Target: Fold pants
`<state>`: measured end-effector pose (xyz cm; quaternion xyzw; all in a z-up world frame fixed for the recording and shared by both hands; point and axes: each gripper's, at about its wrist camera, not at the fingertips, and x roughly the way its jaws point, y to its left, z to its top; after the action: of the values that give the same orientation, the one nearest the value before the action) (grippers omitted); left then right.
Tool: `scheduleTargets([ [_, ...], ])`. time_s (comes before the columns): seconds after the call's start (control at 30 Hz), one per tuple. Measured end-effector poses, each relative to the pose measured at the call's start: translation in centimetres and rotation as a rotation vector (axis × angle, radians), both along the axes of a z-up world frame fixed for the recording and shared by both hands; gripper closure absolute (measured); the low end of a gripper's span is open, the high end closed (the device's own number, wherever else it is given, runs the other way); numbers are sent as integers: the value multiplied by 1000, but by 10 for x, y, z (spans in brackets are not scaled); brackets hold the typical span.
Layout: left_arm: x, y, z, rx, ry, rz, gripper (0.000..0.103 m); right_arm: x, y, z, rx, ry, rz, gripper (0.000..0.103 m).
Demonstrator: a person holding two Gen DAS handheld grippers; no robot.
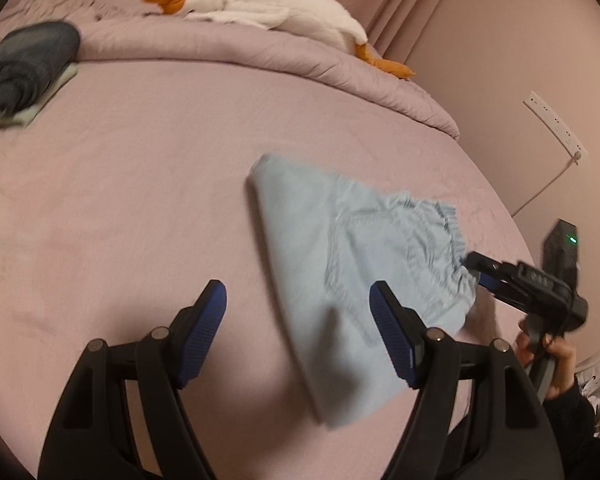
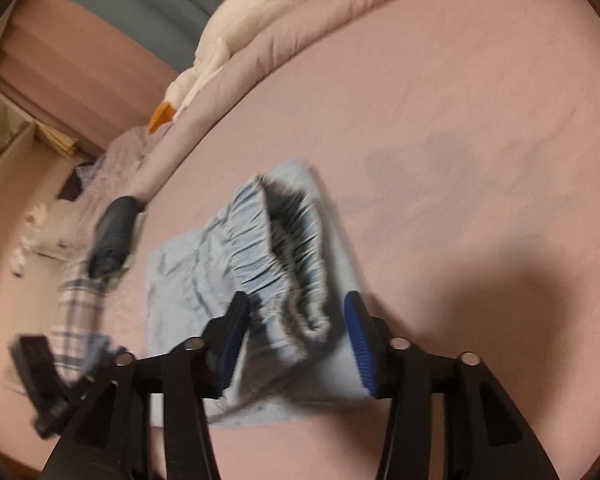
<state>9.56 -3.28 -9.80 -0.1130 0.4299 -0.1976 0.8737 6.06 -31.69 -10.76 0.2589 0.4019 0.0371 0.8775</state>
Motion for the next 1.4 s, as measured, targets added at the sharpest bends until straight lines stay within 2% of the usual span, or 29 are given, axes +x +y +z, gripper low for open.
scheduleTargets([
  [0.07, 11, -9, 4, 2, -16, -9, 31, -10, 2, 13, -108, -45, -33, 51],
  [0.13, 26, -22, 9, 5, -34, -30, 31, -19, 13, 27, -218, -126, -16, 51],
  [0.17, 34, -29, 10, 8, -41, -44, 39, -22, 20, 32, -249, -163, 17, 53],
  [0.2, 43, -37, 10, 13, -39, -60, 53, -22, 31, 37, -276, -199, 71, 65],
  [0.23, 50, -42, 8, 19, -31, -73, 60, -20, 37, 38, -292, -208, 104, 72],
  [0.27, 59, -48, 6, 26, -19, -82, 75, -16, 46, 37, -318, -206, 143, 80],
  [0.3, 69, -53, 2, 38, -4, -86, 82, -9, 54, 32, -348, -189, 179, 81],
  [0.37, 93, -60, -15, 63, 48, -75, 82, 2, 64, 20, -412, -145, 204, 81],
  [0.47, 117, -63, -41, 98, 135, -60, 96, 12, 58, 2, -418, -80, 186, 81],
  [0.57, 130, -57, -55, 38, 177, -51, 96, 12, 60, -6, -434, -79, 190, 81],
  [0.63, 130, -56, -51, 42, 172, -56, 97, 12, 62, -6, -452, -88, 198, 81],
  [0.7, 121, -54, -43, 60, 148, -62, 98, 16, 60, -2, -425, -74, 199, 82],
  [0.8, 93, -46, -25, 30, 102, -82, 95, 15, 52, 14, -367, -87, 183, 82],
  [0.9, 49, -38, -17, -53, 86, -117, 94, 15, 61, 29, -396, -146, 191, 81],
  [1.0, 12, -37, -27, -63, 89, -143, 94, 28, 65, 15, -424, -76, 197, 81],
  [1.07, -14, -37, -51, -67, 148, -151, 94, 33, 64, -1, -444, -16, 189, 81],
  [1.1, -26, -34, -57, -75, 137, -140, 95, 31, 62, -4, -441, -29, 190, 81],
  [1.2, -53, -26, -52, -82, 72, -129, 94, 32, 63, 3, -428, 7, 191, 81],
  [1.27, -60, -17, -48, -106, 87, -120, 94, 35, 73, 15, -451, 26, 205, 79],
  [1.33, -63, -7, -49, -128, 97, -93, 93, 42, 86, 25, -401, -5, 270, 78],
  [1.37, -64, -1, -50, -144, 109, -75, 89, 47, 95, 31, -353, -23, 322, 75],
  [1.4, -64, 2, -50, -158, 119, -59, 76, 53, 102, 34, -329, -31, 350, 68],
])
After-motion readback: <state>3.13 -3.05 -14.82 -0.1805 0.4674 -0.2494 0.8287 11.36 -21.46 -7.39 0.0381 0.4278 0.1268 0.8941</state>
